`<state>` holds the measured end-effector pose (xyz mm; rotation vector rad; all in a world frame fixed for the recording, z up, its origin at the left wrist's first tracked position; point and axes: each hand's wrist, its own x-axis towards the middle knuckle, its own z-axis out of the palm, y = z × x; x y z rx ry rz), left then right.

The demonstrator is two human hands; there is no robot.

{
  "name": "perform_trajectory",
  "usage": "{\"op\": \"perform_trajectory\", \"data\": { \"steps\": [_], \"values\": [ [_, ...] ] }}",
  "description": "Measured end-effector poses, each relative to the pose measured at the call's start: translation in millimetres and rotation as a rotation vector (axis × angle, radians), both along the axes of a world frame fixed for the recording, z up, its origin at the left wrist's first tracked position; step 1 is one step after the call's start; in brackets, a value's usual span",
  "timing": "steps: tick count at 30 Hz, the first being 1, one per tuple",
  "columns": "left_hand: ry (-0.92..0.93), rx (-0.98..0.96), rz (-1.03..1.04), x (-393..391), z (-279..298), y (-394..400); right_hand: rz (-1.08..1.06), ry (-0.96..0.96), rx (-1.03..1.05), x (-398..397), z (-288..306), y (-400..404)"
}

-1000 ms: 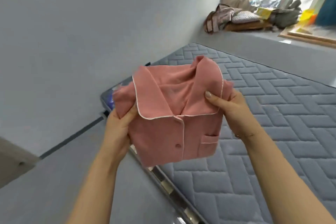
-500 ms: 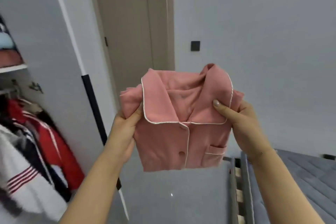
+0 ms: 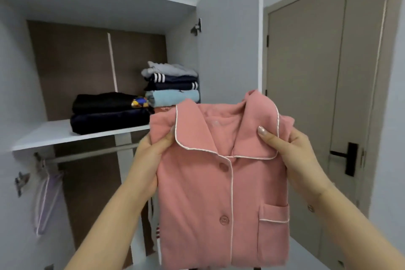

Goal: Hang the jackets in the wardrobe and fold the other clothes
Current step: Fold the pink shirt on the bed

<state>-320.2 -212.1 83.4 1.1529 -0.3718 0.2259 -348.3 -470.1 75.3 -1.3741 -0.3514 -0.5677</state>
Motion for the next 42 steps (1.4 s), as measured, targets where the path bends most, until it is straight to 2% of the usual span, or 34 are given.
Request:
{"op": "perform_trajectory", "data": {
  "steps": [9,13,19,22,27,29,33,37,38,40,42],
  "values": [
    [-0.188,0.052,0.099,136,46,101,0.080,-0.141,-0.038,173,55,95],
    [-0.246,0.114,0.211,196,81,145,0.096,-0.214,-0.066,253,88,143],
    [-0.310,0.140,0.380,257,140,206,0.281,-0.301,-0.086,365,155,214],
    [-0.262,0.183,0.487,284,183,239,0.380,-0.297,-0.083,412,197,248],
    [0.064,0.247,0.583,361,263,300,0.433,-0.124,-0.163,512,272,320],
    [0.129,0.254,0.599,400,275,326,0.403,-0.058,-0.198,551,286,353],
    [0.246,0.249,0.662,471,242,368,0.310,0.111,-0.283,613,254,412],
    [0.476,0.375,0.607,506,166,393,0.324,0.309,-0.797,629,187,428],
    [0.513,0.399,0.555,506,153,397,0.308,0.318,-0.852,629,176,424],
    [0.480,0.392,0.436,495,139,406,0.285,0.281,-0.767,631,166,410],
    [0.420,0.386,0.226,473,137,406,0.295,0.236,-0.696,627,159,393]
  ]
}}
